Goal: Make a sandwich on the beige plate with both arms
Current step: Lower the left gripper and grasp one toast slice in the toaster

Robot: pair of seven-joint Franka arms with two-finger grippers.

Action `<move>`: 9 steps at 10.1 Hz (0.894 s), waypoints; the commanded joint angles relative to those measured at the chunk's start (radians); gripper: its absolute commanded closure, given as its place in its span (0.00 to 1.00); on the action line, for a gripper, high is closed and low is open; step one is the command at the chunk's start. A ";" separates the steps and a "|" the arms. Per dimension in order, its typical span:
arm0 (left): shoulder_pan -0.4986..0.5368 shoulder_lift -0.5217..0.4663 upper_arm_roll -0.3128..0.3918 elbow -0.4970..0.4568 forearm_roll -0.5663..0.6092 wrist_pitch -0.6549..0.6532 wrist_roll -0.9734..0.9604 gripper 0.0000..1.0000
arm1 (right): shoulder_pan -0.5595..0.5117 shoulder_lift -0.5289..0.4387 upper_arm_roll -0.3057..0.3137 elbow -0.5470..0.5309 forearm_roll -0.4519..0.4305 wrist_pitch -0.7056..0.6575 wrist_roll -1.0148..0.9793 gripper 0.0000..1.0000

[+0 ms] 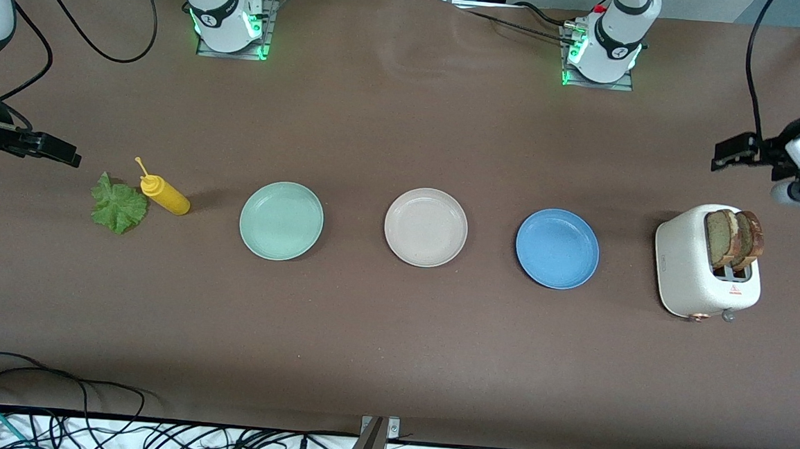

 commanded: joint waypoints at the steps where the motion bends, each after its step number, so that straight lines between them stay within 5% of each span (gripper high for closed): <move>1: 0.045 0.119 -0.003 0.012 0.029 0.103 0.113 0.00 | -0.006 -0.020 0.004 -0.016 0.019 0.005 -0.012 0.00; 9: 0.154 0.148 -0.006 -0.229 0.034 0.388 0.154 0.00 | -0.006 -0.020 0.004 -0.016 0.019 0.003 -0.010 0.00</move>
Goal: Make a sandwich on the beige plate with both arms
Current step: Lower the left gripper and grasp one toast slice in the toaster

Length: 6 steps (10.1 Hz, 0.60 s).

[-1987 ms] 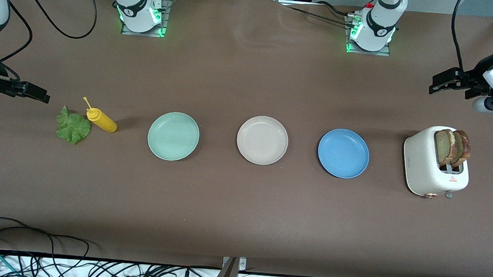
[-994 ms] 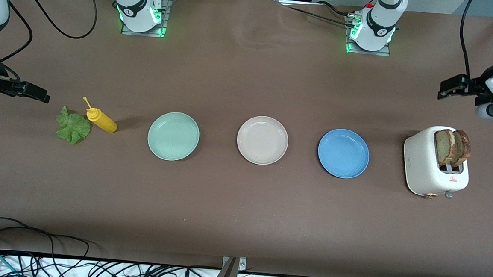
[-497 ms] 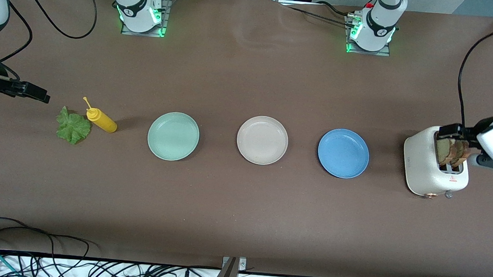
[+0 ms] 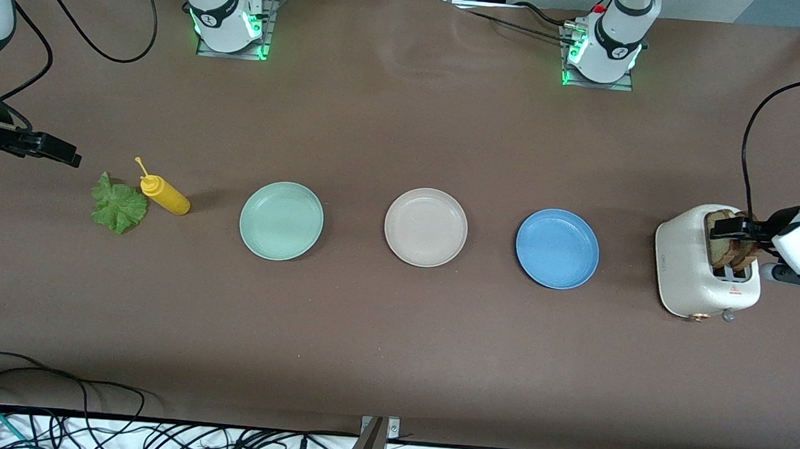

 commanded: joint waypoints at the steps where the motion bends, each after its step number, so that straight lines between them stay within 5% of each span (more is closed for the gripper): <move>1: 0.005 -0.044 -0.010 -0.078 0.029 0.032 0.001 0.00 | -0.006 -0.020 0.004 -0.016 0.018 0.003 -0.010 0.00; 2: 0.005 -0.041 -0.010 -0.080 0.029 0.035 0.001 0.00 | -0.006 -0.020 0.004 -0.016 0.018 0.003 -0.012 0.00; 3: 0.006 -0.041 -0.010 -0.083 0.029 0.035 0.001 0.12 | -0.006 -0.020 0.004 -0.016 0.018 0.003 -0.010 0.00; 4: 0.014 -0.041 -0.009 -0.097 0.030 0.032 0.003 0.53 | -0.006 -0.020 0.004 -0.016 0.018 0.003 -0.010 0.00; 6: 0.021 -0.042 -0.009 -0.097 0.120 0.022 0.013 1.00 | -0.006 -0.020 0.004 -0.016 0.018 0.003 -0.010 0.00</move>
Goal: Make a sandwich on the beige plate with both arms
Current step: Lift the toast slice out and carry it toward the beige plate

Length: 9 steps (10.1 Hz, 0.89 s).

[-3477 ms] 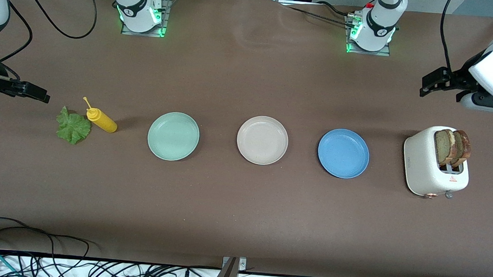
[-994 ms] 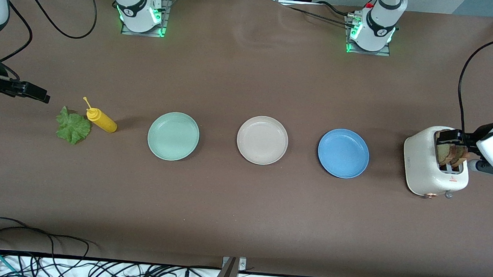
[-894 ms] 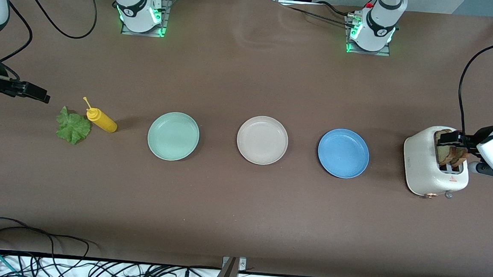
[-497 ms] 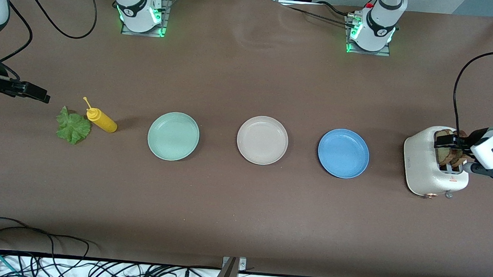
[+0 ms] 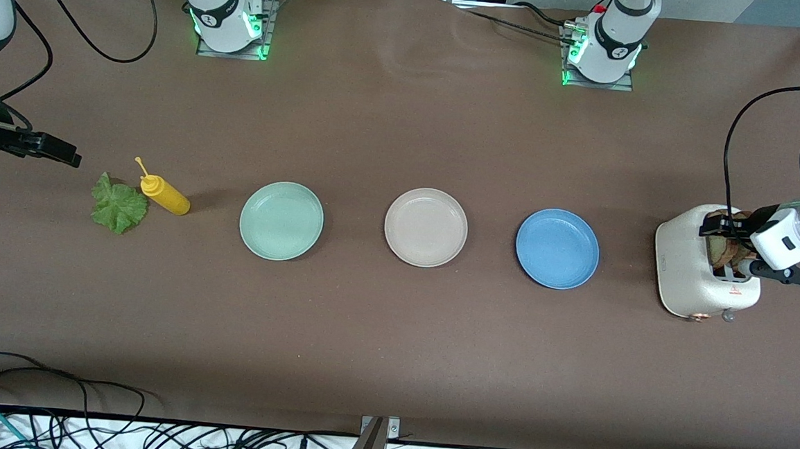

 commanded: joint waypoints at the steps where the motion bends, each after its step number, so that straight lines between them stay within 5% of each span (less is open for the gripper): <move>1: 0.015 -0.035 -0.006 -0.033 0.083 0.000 0.014 1.00 | -0.006 -0.020 0.004 -0.016 0.018 0.003 -0.010 0.00; 5: 0.017 -0.076 -0.009 0.005 0.086 -0.079 0.001 1.00 | -0.006 -0.020 0.004 -0.016 0.020 0.003 -0.012 0.00; 9: 0.000 -0.101 -0.028 0.233 0.086 -0.386 0.001 1.00 | -0.006 -0.020 0.004 -0.016 0.018 0.003 -0.012 0.00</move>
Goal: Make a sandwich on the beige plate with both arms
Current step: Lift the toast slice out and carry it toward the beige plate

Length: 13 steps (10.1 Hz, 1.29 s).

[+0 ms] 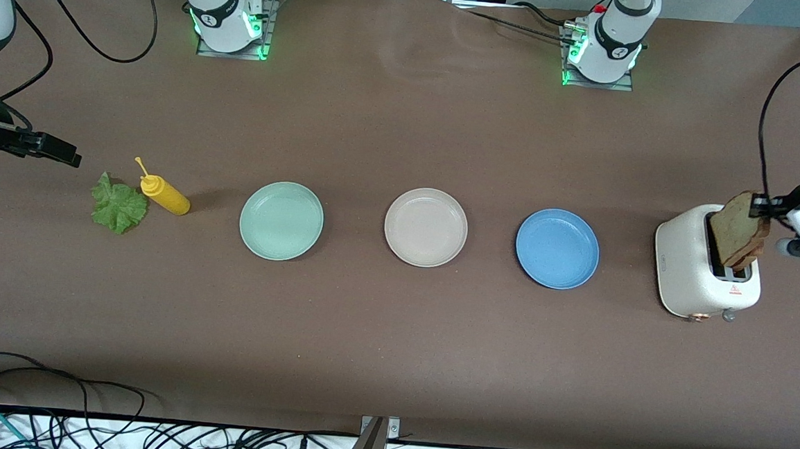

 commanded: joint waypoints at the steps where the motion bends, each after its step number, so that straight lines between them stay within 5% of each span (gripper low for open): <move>1: -0.019 -0.003 -0.053 0.147 0.023 -0.145 -0.002 1.00 | -0.006 -0.020 0.004 -0.016 0.019 0.003 -0.012 0.00; 5: -0.049 0.046 -0.234 0.150 -0.135 -0.158 -0.142 1.00 | -0.006 -0.020 0.004 -0.016 0.018 0.003 -0.012 0.00; 8: -0.192 0.134 -0.239 0.156 -0.326 -0.091 -0.354 1.00 | -0.006 -0.020 0.004 -0.016 0.018 0.003 -0.012 0.00; 13: -0.304 0.370 -0.239 0.155 -0.712 0.182 -0.348 1.00 | -0.007 -0.020 0.004 -0.016 0.018 0.006 -0.012 0.00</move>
